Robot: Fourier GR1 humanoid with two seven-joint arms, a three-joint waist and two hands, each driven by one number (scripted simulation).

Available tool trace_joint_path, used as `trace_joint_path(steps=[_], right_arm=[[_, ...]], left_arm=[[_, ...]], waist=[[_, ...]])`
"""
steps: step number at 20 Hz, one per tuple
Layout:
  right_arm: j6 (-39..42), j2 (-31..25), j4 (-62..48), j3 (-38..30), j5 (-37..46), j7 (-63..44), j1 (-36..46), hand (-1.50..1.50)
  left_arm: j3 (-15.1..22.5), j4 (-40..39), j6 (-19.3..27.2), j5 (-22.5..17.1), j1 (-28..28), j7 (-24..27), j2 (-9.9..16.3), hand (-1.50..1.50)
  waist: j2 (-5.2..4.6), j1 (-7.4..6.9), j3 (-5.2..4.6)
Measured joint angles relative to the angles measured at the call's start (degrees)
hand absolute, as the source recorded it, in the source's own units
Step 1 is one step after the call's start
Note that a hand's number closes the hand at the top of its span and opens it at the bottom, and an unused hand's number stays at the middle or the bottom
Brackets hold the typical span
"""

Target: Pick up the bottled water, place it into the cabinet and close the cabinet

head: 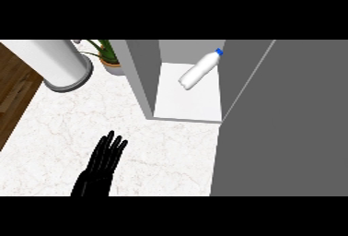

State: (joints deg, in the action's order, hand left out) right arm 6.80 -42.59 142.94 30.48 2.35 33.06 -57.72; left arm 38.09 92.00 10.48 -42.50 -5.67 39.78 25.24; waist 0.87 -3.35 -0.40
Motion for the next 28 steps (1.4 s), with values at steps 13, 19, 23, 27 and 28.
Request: trace_joint_path(steps=[13, 19, 23, 27, 28], right_arm=[[-3.6, -0.5, 0.5, 7.8, 0.5, -10.5, 13.2, 1.5], [-2.2, 0.0, 0.3, 9.3, 0.0, -17.4, 23.6, 1.5], [-0.4, 0.5, 0.0, 10.2, -0.4, -21.9, 30.8, 1.5], [0.5, 1.6, -0.2, 10.4, -1.0, -25.7, 36.5, 1.5], [0.8, 2.0, -0.3, 10.5, -1.1, -26.7, 37.8, 1.5]], left_arm=[[-8.8, 7.8, -13.5, -4.5, -14.4, 8.1, 17.0, -1.5], [-11.5, 7.9, -18.7, -6.0, -16.4, 9.4, 21.3, -1.5], [-12.8, 7.6, -21.1, -6.6, -17.2, 9.9, 23.2, -1.5], [-14.0, 7.0, -22.8, -7.3, -17.7, 10.6, 24.4, -1.5], [-14.4, 6.9, -23.3, -7.4, -17.7, 10.6, 24.9, -1.5]], waist=[[-0.94, -1.93, -0.19], [-1.78, -3.93, -0.29], [-1.95, -5.03, -0.36], [-2.2, -6.12, -0.56], [-2.26, -6.32, -0.59]])
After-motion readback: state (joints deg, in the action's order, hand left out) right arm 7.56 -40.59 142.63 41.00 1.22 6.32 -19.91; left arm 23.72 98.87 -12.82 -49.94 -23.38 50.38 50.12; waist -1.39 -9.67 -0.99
